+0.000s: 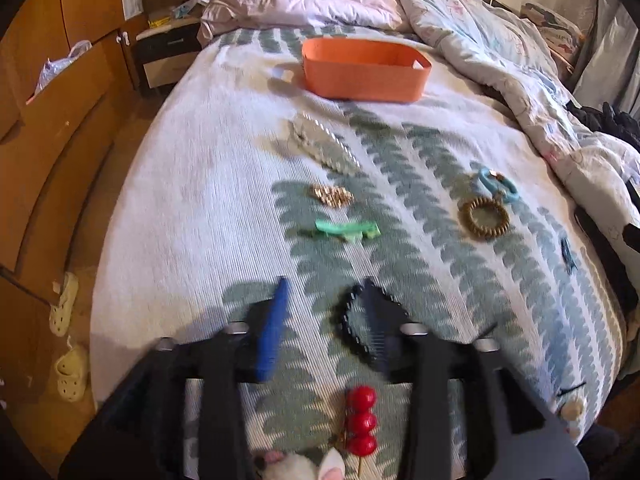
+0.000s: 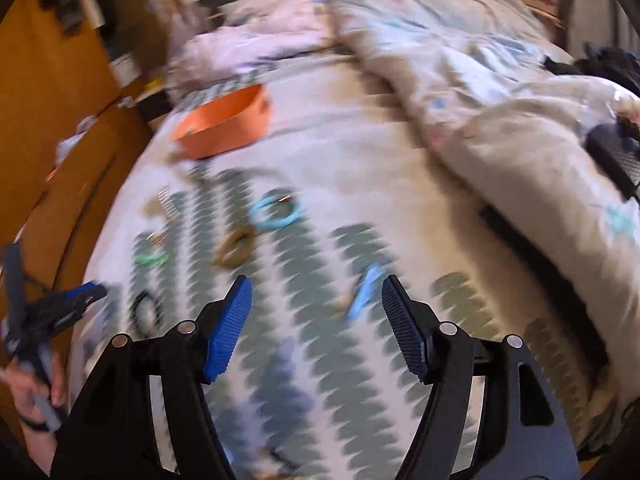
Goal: Organize jewelry
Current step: 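Move the left tool to the green hair clip while the right tool moves to the light-blue clip, then close the left tool on the green clip while the right tool closes on the light-blue clip, then lift the green clip with the left tool while the right tool lifts the light-blue clip, then open the left tool to drop the green clip while the right tool drops the light-blue clip, then move the left tool to the gold leaf brooch while the right tool moves to the brown coil hair tie, then close the left tool on the gold brooch while the right tool closes on the coil hair tie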
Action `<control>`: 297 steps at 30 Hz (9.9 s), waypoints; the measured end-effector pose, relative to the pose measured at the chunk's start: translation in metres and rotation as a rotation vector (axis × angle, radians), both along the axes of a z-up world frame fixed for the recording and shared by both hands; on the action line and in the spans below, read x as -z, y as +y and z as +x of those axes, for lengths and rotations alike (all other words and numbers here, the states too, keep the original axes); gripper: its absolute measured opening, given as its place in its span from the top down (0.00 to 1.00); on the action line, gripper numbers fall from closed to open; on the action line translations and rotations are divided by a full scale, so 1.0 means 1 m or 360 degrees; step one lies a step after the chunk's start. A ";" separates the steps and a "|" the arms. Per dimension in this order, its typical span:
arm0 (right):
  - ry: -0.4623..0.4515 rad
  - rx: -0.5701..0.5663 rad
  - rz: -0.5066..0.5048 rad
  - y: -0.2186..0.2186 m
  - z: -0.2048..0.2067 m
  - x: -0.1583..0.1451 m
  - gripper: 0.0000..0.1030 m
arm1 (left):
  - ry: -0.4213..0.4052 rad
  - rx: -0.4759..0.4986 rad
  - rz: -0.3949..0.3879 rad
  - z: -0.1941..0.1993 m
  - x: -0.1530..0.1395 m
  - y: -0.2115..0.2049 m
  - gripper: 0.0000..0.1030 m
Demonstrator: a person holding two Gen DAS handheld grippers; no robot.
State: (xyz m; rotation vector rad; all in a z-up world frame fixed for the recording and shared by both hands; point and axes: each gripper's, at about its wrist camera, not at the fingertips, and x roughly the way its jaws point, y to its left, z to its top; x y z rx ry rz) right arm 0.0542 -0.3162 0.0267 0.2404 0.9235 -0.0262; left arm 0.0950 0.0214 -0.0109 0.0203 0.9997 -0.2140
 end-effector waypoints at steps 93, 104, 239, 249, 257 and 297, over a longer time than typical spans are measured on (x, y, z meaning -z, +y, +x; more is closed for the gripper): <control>0.0384 0.0100 -0.0005 0.002 0.041 0.088 0.84 | 0.0314 0.0178 -0.0115 0.075 0.054 -0.027 0.47; 0.0304 0.0088 0.0068 -0.002 0.030 0.071 0.84 | 0.0290 0.0146 -0.0150 0.068 0.042 -0.020 0.47; 0.0071 -0.0250 0.0043 0.078 0.029 0.038 0.41 | 0.0071 -0.0082 0.0093 0.036 0.003 -0.008 0.25; 0.0200 -0.0216 0.0052 0.085 0.091 0.065 0.41 | 0.0168 -0.0088 0.0088 0.077 0.020 -0.008 0.25; 0.0269 -0.0221 -0.0056 0.096 0.112 0.079 0.42 | 0.0219 -0.0053 0.0101 0.095 0.037 -0.013 0.25; 0.0259 -0.0248 -0.0389 0.117 0.118 0.092 0.86 | 0.0181 0.0094 0.0015 0.116 0.059 -0.029 0.50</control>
